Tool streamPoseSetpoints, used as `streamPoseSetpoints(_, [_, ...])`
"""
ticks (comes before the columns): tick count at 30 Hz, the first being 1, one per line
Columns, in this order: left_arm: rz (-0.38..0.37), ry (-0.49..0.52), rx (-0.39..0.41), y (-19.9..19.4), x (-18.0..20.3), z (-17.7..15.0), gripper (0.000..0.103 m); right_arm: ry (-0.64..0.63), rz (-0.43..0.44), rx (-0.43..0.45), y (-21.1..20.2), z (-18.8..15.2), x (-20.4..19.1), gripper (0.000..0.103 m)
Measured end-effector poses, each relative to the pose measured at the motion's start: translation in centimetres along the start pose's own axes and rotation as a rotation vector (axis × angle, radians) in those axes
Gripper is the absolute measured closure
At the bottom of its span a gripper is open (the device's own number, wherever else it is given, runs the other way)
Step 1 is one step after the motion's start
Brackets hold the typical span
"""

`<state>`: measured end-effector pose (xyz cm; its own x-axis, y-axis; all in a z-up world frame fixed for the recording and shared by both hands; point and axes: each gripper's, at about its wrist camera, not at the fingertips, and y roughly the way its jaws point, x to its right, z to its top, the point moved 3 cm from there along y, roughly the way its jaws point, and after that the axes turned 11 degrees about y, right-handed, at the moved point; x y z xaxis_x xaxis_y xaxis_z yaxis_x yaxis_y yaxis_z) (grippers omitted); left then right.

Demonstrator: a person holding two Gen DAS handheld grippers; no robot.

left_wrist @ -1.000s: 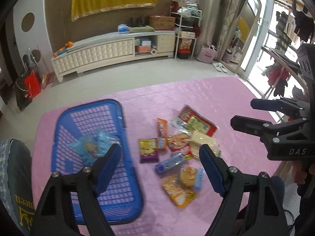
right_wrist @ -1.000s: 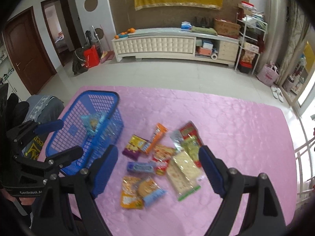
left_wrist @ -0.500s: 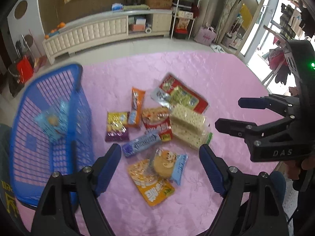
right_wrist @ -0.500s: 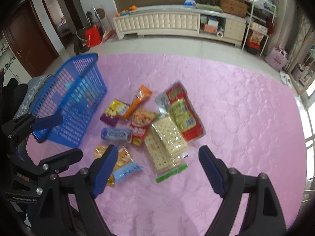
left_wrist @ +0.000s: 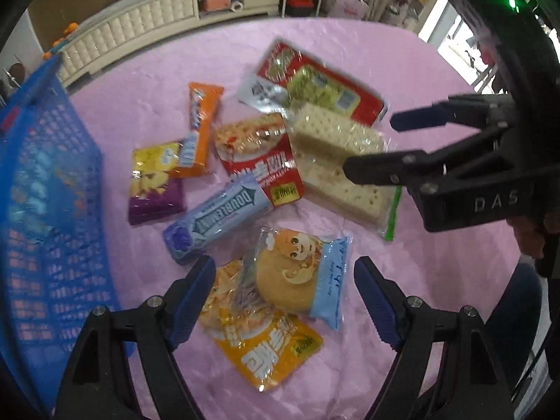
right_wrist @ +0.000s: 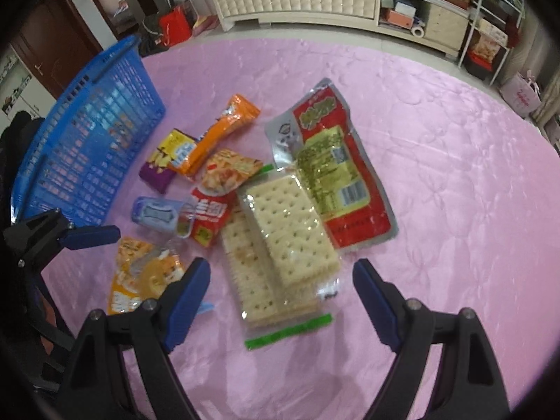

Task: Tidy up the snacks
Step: 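Move the right tool to the cracker pack and close on it, then carry crackers to the basket with the right tool while the left tool drops a bun packet in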

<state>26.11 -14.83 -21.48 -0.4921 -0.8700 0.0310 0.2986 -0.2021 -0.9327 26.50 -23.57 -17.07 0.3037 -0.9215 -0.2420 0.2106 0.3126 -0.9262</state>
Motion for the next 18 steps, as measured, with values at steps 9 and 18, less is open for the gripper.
streamPoseSetpoints(9, [-0.057, -0.026, -0.029, 2.7, -0.5, 0.3, 0.023, -0.003, 0.028, -0.044, 2.6, 1.2, 1.3, 0.028])
streamPoseSetpoints(18, [-0.077, -0.067, 0.003, 1.7, 0.0, -0.9, 0.051, -0.029, 0.038, -0.04, 2.1, -0.1, 1.5, 0.052])
